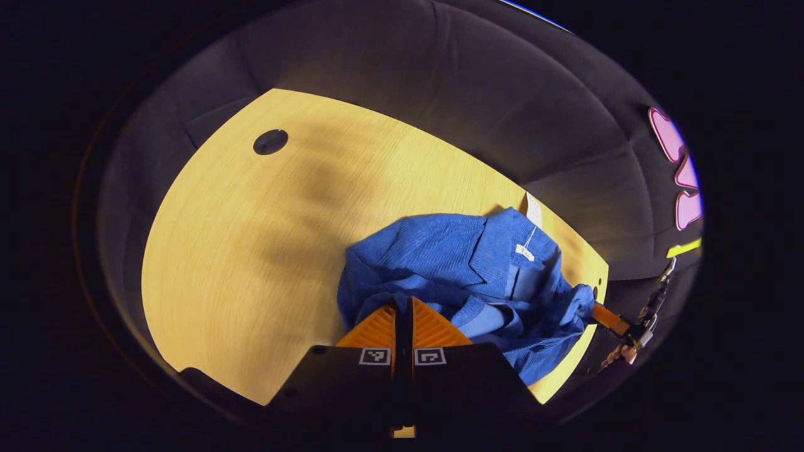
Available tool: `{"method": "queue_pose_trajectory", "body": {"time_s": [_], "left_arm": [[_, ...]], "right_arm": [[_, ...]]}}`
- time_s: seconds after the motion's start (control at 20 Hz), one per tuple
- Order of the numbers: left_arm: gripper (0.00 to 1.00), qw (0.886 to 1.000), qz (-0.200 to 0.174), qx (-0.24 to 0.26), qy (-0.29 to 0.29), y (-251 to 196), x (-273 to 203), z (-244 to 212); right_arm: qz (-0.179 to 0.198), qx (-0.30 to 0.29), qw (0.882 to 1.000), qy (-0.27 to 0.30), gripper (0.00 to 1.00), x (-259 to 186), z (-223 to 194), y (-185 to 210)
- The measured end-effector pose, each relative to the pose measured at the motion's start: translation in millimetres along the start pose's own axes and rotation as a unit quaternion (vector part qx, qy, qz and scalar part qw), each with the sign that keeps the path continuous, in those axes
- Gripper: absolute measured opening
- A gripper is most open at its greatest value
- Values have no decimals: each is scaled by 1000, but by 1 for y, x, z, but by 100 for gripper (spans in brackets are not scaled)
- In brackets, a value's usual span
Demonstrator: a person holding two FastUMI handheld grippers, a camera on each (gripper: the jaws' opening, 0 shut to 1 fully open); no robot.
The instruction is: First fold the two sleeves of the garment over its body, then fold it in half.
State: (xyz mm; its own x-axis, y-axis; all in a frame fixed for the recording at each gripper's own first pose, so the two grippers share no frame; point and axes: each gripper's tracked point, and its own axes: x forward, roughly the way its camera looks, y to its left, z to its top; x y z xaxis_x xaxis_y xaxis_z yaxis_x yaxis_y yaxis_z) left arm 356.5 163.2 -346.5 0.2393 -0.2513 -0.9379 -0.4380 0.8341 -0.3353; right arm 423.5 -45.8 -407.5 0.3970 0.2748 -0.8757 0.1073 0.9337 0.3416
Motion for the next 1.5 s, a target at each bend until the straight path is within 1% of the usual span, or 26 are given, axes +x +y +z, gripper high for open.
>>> {"method": "queue_pose_trajectory", "body": {"time_s": [0.05, 0.15, 0.25, 0.35, 0.4, 0.5, 0.55, 0.6, 0.65, 0.7, 0.75, 0.8, 0.85, 0.95, 1.05, 1.1, 1.2, 1.35, 1.4, 1.5], "left_arm": [[0, 1000, -9, 1, -6, -1, -6, 4], [0, 999, -39, 10, -29, -5, -25, 15], [0, 997, -45, 23, -55, -5, -30, 25], [0, 997, -30, 40, -64, -5, -31, 27], [0, 996, -17, 49, -67, -5, -31, 32], [0, 994, 9, 60, -86, -6, -16, 47], [2, 993, 17, 58, -103, -10, -13, 53], [10, 992, 10, 52, -112, -14, -8, 56], [22, 991, 11, 43, -128, -17, -14, 59], [55, 987, 25, 41, -153, -14, -19, 66], [88, 984, 28, 48, -171, -12, -26, 68], [85, 980, 32, 59, -188, -14, -44, 67], [85, 974, 40, 70, -209, -14, -58, 72], [85, 960, 52, 95, -259, -20, -91, 74], [85, 945, 57, 124, -297, -27, -125, 59], [85, 938, 53, 138, -314, -33, -140, 50], [85, 925, 44, 158, -343, -42, -170, 20], [85, 901, 27, 188, -391, -53, -209, -29], [85, 894, 15, 196, -403, -57, -222, -49], [84, 885, -17, 210, -416, -66, -248, -97]], "right_arm": [[-1, 0, 1000, 2, 10, 0, -1, -1], [-6, -13, 1000, -4, 10, 2, -1, -3], [-9, -18, 1000, -10, 10, 5, -4, 9], [-11, -10, 1000, -18, 10, -6, 3, 17], [-12, -7, 1000, -25, 10, -12, 15, 13], [-15, -2, 999, -41, 11, -21, 28, 13], [-12, -3, 999, -49, 7, -18, 33, 14], [-13, -4, 998, -57, 32, -13, 34, 13], [-19, -10, 997, -72, 58, -18, 39, 9], [-20, -19, 996, -88, 51, -25, 46, 9], [-24, -34, 993, -107, 75, -29, 53, 7], [-29, -51, 990, -126, 100, -45, 58, 4], [-28, -66, 987, -145, 98, -60, 63, 4], [-22, -91, 978, -185, 98, -91, 72, 14], [-16, -116, 967, -226, 99, -128, 75, 25], [-9, -127, 961, -246, 99, -145, 74, 34], [0, -140, 950, -278, 98, -186, 65, 46], [5, -148, 933, -328, 98, -254, 41, 67], [5, -150, 926, -346, 98, -277, 29, 75], [0, -150, 916, -372, 98, -321, -2, 91]]}}
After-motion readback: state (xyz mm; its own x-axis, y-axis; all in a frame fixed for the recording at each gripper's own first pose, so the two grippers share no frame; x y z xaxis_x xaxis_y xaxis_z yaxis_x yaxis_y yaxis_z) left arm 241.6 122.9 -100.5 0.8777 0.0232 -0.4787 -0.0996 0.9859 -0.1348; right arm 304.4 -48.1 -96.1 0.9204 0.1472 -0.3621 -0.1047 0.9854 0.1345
